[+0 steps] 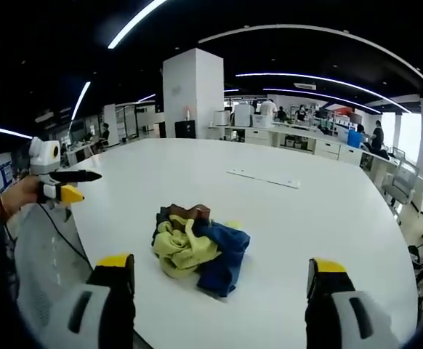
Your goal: Fold the garment on the visible template until the final outline fits inside the template.
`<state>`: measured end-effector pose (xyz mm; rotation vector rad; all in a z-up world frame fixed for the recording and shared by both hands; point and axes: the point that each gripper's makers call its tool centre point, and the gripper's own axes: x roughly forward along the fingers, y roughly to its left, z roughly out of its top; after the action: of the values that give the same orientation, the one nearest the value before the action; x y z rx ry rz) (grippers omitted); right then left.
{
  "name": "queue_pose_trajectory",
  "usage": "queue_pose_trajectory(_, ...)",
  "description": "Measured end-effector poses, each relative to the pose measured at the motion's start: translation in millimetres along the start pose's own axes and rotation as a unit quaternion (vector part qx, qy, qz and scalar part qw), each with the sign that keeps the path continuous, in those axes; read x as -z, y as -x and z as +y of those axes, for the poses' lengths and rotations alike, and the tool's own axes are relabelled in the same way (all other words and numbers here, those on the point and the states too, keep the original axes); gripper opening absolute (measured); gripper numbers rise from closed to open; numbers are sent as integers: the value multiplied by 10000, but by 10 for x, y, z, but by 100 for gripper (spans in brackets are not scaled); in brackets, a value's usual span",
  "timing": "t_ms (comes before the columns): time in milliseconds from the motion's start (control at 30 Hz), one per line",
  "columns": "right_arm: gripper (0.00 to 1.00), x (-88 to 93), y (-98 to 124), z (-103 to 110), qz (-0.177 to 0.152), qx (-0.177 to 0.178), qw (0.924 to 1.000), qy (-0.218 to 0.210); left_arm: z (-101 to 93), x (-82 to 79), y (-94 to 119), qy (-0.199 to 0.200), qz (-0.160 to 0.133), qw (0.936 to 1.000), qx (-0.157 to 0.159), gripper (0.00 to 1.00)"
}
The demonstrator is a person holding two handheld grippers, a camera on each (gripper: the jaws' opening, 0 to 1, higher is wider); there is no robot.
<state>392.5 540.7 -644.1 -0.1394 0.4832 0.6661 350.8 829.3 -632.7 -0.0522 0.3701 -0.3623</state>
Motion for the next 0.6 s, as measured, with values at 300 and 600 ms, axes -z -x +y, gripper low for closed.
queue_pose_trajectory(300, 100, -41, 18, -29, -190, -144, 9992, -327, -71, 6, 7, -23, -55, 9999, 145, 95)
queue_pose_trajectory(600, 94, -128, -34, 4, -624, -372, 9963, -455, -134, 46, -43, -50, 124, 9996, 242, 86)
